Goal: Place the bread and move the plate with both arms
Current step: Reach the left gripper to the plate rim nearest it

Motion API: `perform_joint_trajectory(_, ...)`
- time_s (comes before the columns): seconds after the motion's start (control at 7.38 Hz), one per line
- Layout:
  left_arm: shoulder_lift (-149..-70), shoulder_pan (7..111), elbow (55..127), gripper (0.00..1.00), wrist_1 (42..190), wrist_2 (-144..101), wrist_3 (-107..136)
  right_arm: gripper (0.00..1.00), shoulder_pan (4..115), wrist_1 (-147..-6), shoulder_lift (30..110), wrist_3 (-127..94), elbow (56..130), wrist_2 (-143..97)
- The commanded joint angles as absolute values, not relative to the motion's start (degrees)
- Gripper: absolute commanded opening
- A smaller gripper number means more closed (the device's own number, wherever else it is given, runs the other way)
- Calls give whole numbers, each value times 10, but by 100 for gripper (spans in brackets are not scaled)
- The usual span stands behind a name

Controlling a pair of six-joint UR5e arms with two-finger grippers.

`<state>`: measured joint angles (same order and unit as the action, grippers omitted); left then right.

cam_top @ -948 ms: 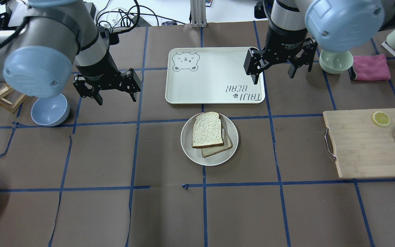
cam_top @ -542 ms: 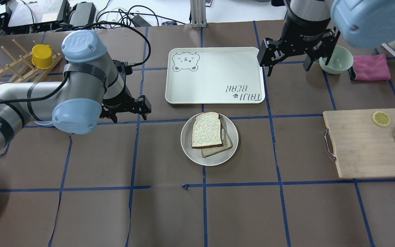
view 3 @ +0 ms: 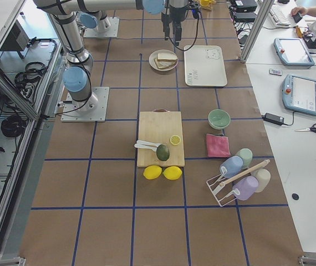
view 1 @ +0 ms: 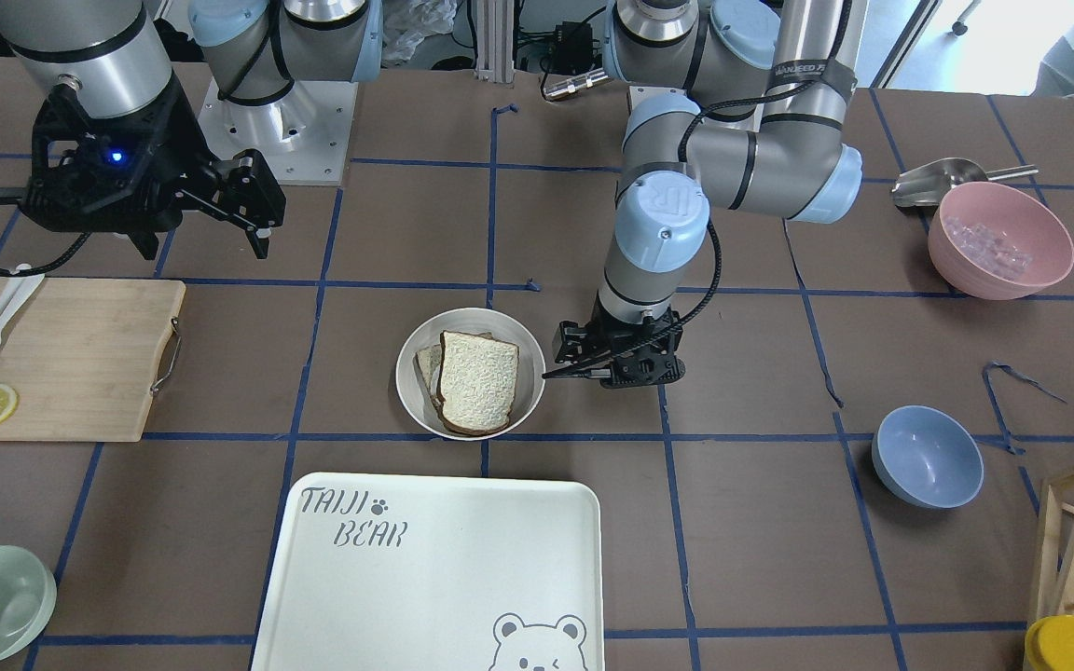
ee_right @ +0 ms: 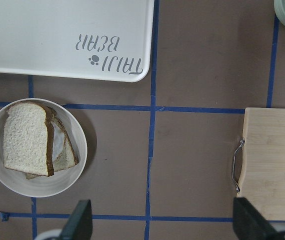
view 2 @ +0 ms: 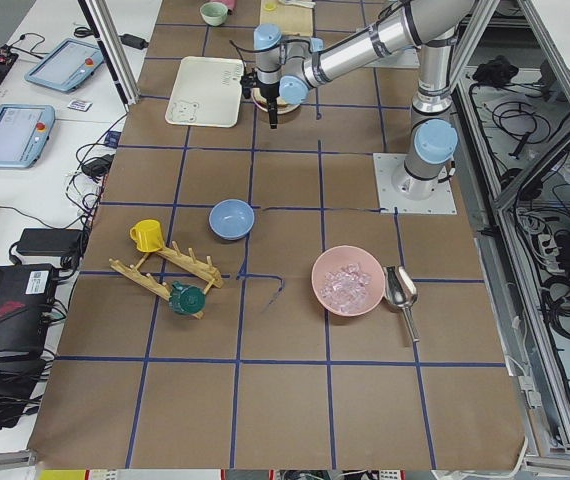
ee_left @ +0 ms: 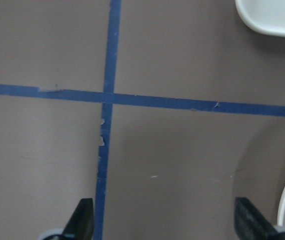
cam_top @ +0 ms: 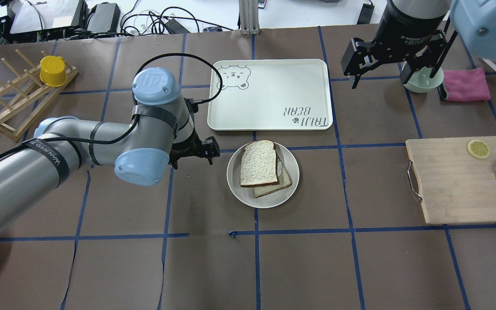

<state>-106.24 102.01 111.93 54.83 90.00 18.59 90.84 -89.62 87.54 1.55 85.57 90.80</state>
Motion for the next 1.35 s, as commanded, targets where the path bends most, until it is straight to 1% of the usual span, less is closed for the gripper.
perform_joint_trajectory(0.0, -1095, 1062, 1120, 100, 514, 897, 222, 100, 908, -896, 877, 18, 860, 908)
perform_joint_trajectory(0.27, -1105, 1073, 1122, 100, 501, 899, 221, 100, 908, -897, 878, 20, 862, 911)
perform_joint_trajectory(0.41, -1104, 1073, 1121, 85, 500, 900, 219, 100, 908, -897, 878, 21, 862, 911)
perform_joint_trajectory(0.54, -1103, 1073, 1122, 53, 500, 900, 215, 100, 907, -897, 877, 20, 862, 911)
perform_joint_trajectory(0.68, -1102, 1073, 1123, 28, 500, 900, 211, 100, 907, -897, 877, 20, 862, 911)
perform_joint_trajectory(0.81, -1103, 1073, 1122, 16, 500, 899, 213, 100, 907, -897, 877, 19, 862, 911)
perform_joint_trajectory(1.22, -1114, 1073, 1120, 15, 497, 899, 214, 100, 907, -897, 878, 16, 863, 911)
